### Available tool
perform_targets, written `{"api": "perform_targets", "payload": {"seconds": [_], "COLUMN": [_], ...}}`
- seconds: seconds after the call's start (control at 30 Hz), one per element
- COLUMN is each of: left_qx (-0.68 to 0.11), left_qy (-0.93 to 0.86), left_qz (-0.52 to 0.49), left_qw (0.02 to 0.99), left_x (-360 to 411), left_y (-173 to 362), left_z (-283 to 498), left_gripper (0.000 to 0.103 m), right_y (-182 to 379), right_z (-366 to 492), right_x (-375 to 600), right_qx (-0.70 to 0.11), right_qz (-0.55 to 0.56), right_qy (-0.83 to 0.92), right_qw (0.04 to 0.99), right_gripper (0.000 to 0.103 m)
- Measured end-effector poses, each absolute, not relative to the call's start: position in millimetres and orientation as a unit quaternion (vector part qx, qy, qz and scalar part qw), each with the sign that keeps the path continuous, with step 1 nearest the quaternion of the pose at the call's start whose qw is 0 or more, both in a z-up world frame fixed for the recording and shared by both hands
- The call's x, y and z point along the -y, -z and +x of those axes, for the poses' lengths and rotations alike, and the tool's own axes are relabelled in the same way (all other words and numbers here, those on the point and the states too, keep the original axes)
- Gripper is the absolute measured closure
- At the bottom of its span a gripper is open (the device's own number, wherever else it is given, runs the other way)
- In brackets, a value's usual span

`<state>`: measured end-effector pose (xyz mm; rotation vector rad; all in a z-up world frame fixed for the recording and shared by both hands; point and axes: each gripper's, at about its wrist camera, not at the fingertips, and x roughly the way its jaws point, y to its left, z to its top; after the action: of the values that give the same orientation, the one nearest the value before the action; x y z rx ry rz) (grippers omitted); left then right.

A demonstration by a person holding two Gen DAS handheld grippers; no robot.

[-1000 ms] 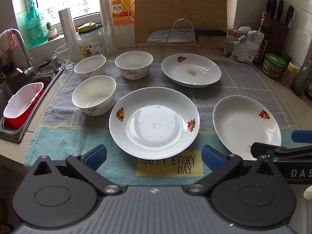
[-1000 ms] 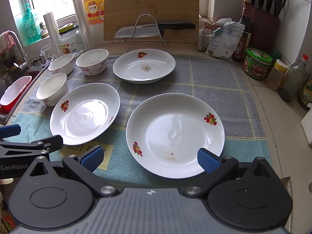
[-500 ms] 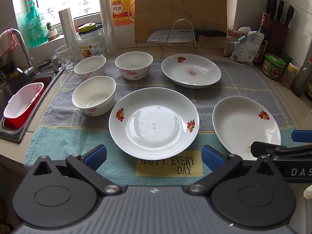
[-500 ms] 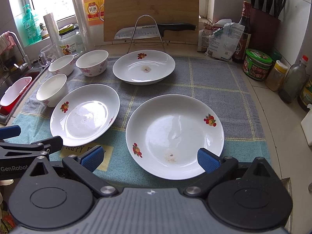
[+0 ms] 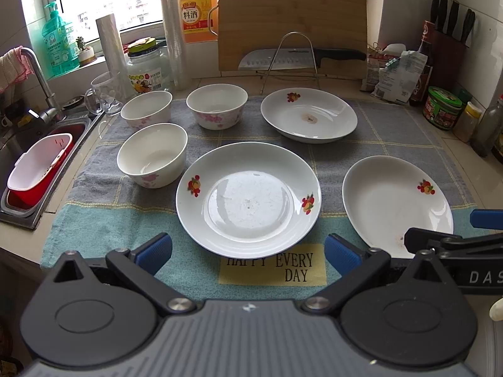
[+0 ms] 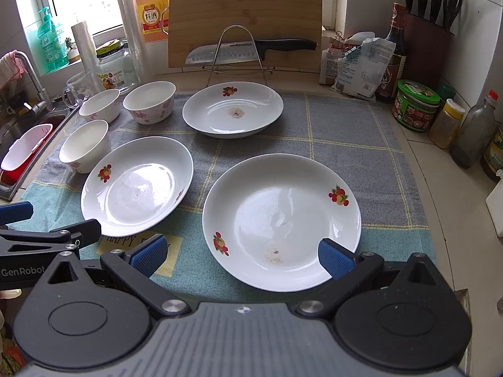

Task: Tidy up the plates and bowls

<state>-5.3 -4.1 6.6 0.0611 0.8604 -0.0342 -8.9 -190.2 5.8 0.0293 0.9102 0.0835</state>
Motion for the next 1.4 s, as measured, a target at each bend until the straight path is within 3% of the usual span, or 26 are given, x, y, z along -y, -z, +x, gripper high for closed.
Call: {"api": "perform_targets", "payload": {"seconds": [0.97, 1.4], "left_qx": [-0.41, -0.405], "left_qy": [0.02, 0.022], "left_qz": [0.035, 0.029], "left_qw": [0.911, 0.913], "left_x": [15, 13], "left_y": [-7, -6], "left_z": [-7, -7], "left_gripper": [0.001, 0.001], "right_y": [-6, 3], "right_z": [-11, -20], "right_x": [198, 218], "right_qx": [-0.422, -0.378], "right_qz": [0.001, -0.023], "right_qy": [-0.053, -0.09], "right_qw": [0.905, 0.921], "right_gripper": [0.0, 0.0]}}
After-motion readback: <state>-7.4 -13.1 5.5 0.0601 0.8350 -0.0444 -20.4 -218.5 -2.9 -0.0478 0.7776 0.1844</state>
